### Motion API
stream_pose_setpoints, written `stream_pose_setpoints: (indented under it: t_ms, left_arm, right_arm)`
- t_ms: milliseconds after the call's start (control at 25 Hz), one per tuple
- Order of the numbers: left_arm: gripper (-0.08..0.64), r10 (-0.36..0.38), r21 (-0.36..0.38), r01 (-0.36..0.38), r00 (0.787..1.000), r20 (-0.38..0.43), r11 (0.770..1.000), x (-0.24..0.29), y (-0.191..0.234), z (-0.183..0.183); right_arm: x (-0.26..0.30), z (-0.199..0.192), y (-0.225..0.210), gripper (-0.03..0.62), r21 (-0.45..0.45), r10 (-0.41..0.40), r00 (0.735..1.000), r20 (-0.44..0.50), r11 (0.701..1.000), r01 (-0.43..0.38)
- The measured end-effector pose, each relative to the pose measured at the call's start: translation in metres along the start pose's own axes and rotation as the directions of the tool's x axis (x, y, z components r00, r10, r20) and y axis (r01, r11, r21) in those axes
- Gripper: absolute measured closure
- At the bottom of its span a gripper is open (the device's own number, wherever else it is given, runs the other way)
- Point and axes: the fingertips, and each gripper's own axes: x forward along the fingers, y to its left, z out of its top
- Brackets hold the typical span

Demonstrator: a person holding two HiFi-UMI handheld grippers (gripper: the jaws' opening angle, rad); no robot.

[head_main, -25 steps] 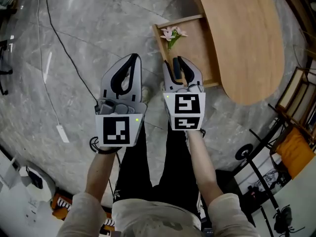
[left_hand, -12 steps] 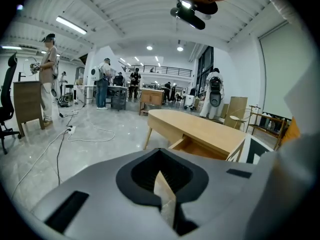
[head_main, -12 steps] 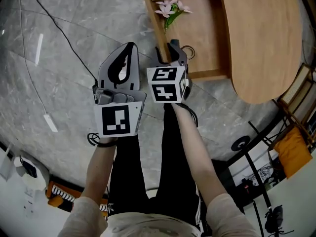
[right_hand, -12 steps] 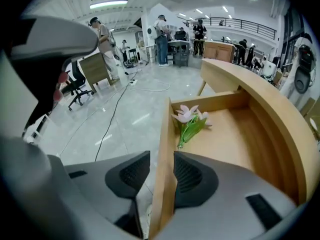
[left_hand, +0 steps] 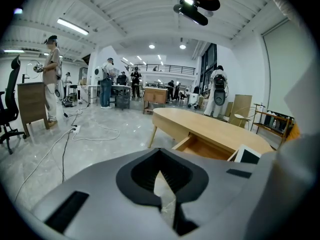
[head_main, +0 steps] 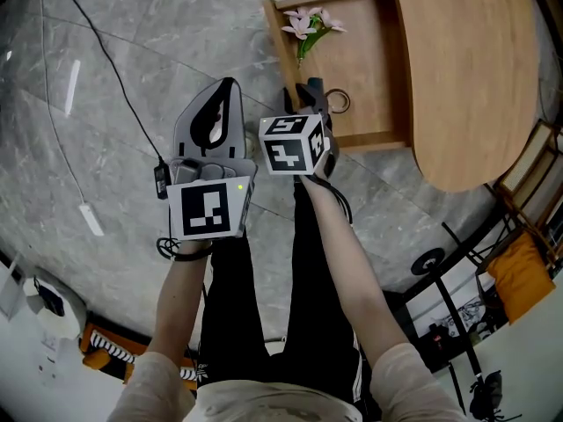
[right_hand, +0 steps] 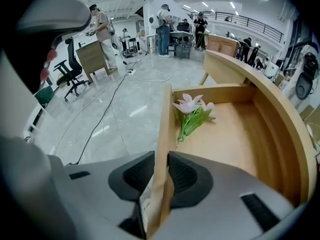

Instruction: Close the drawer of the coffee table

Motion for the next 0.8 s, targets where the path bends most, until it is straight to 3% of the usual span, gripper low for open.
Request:
stream_pose_setpoints:
  t_ms: [240, 800]
  left_arm:
    - [0.551, 0.011, -0.006, -0.011, 1.0, 0.0, 1.0, -0.003, 0.003, -0.005]
    - [0.551, 0.034, 0.013, -0.034, 0.999, 0.005, 0.999, -0.007, 0.017, 0.014]
  right_arm:
    - [0.001, -0.001, -0.002, 0.506, 0.059, 0.002, 1.0, -0.01, 0.998, -0.001]
    - [-0.033, 0.014, -0.005, 0.522, 0.07, 0.032, 0.999, 0.003, 0.997, -0.032]
